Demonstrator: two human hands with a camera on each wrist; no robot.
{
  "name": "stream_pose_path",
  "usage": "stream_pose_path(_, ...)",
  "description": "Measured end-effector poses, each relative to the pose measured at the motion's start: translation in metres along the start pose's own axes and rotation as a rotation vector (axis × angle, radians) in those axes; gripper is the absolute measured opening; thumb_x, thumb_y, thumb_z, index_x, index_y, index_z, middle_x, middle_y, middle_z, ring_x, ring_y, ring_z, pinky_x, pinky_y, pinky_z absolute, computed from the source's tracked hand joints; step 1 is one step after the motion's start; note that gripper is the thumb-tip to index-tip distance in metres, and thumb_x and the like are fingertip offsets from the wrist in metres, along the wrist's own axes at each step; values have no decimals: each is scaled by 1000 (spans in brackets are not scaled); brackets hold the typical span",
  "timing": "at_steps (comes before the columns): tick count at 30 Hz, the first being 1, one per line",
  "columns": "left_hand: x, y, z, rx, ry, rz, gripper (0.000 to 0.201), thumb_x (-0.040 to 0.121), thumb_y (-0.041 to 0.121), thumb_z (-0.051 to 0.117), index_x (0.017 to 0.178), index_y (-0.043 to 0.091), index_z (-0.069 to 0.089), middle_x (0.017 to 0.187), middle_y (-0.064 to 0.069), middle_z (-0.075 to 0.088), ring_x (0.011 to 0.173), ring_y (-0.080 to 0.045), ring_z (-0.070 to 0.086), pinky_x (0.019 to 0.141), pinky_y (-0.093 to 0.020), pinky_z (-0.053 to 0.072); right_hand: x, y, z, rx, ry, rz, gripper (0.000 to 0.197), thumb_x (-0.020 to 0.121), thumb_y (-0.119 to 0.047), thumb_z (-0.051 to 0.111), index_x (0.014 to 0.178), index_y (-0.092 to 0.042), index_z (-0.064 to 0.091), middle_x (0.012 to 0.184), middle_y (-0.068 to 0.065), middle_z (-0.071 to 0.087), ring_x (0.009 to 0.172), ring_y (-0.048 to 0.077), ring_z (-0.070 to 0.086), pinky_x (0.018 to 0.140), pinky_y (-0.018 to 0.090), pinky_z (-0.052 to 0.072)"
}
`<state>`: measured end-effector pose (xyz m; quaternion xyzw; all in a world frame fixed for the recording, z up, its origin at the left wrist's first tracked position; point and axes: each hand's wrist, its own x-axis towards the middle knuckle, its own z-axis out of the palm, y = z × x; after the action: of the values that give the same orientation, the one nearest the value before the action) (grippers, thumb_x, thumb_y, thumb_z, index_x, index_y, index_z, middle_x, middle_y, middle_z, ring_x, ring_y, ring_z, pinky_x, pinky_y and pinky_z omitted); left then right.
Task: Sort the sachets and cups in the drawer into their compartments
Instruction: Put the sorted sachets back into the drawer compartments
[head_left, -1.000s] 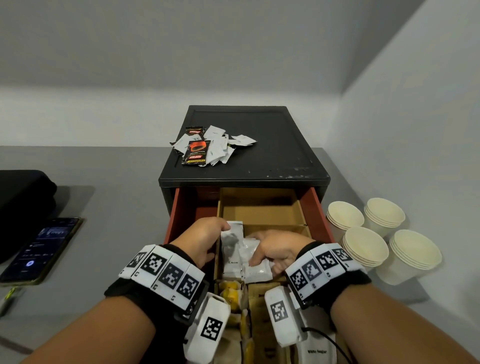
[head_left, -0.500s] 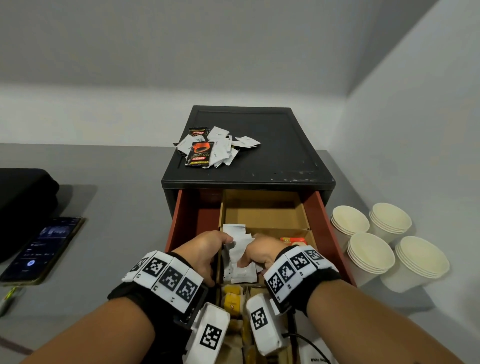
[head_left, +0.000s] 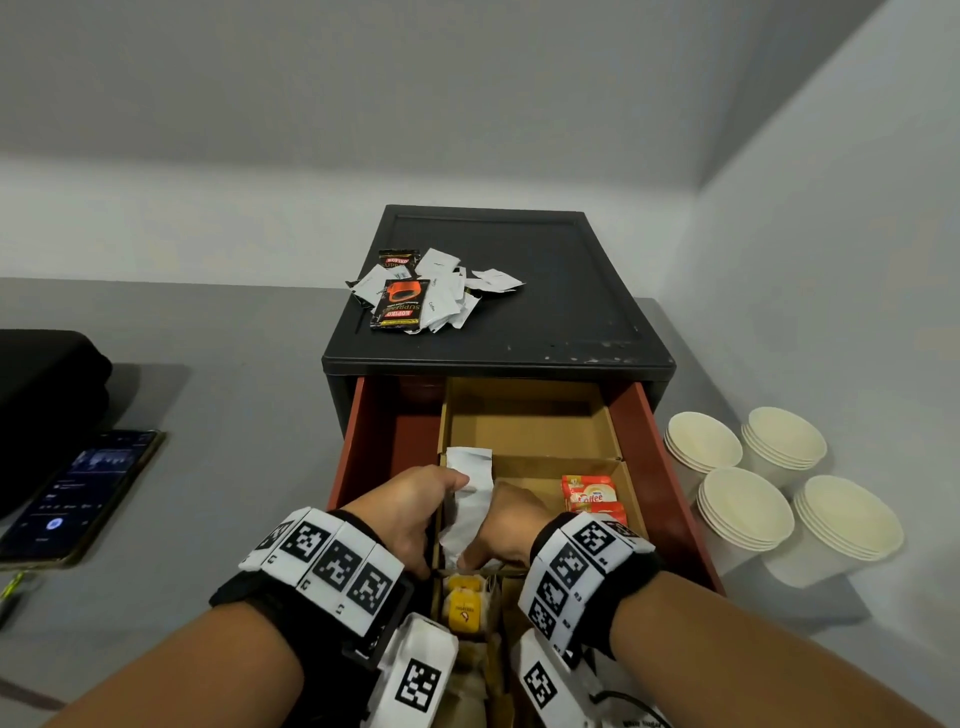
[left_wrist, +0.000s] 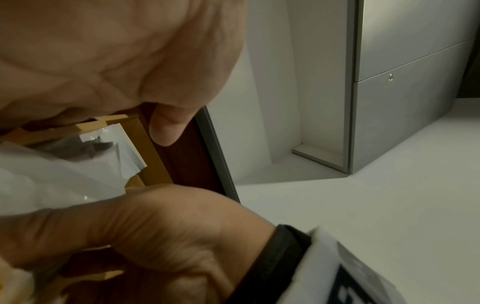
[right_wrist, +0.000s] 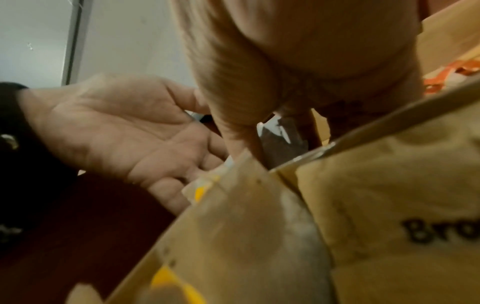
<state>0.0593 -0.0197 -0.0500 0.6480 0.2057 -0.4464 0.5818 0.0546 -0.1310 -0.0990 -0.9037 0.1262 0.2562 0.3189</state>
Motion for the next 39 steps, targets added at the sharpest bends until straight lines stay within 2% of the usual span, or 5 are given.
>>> stream_pose_path(11,7,-4,-4,-126,10,90,44,99,40,35,119,8,59,89,-10,58,72,-23,55,34,-24,48,-5,-8,1,61,253,30,72,65,-21,80,125,-20,40,115,5,60,114,30,53,93,41,49)
stream_pose_path(15,20,-6,-6,-118,19,135,21,97,20,45,101,5,60,82,-13,59,65,-23,57,41,-23,50,-5,-5,6,165,153,-47,78,44,-30,85,111,-22,46,103,-1,62,103,26,61,84,42,54)
stream_pose_path(19,32,-10,-3,-109,41,199,22,93,15,54,109,1,60,90,-18,64,61,-27,60,44,-26,47,-19,0,0,154,34,-72,73,66,-14,81,127,-17,40,119,4,55,110,25,55,91,38,50)
stream_pose_path(28,47,-9,2,108,211,277,36,83,-15,45,114,1,54,112,-31,61,101,-44,62,86,-58,50,-22,7,4,295,-105,-28,101,79,-8,69,149,-17,-3,130,8,49,117,24,51,97,35,47)
stream_pose_path(39,62,-15,3,140,219,327,53,83,28,63,126,0,49,116,-29,60,84,-36,64,69,-32,52,-17,8,4,405,-75,-5,57,100,-17,29,149,-13,1,137,9,40,116,24,50,97,33,46)
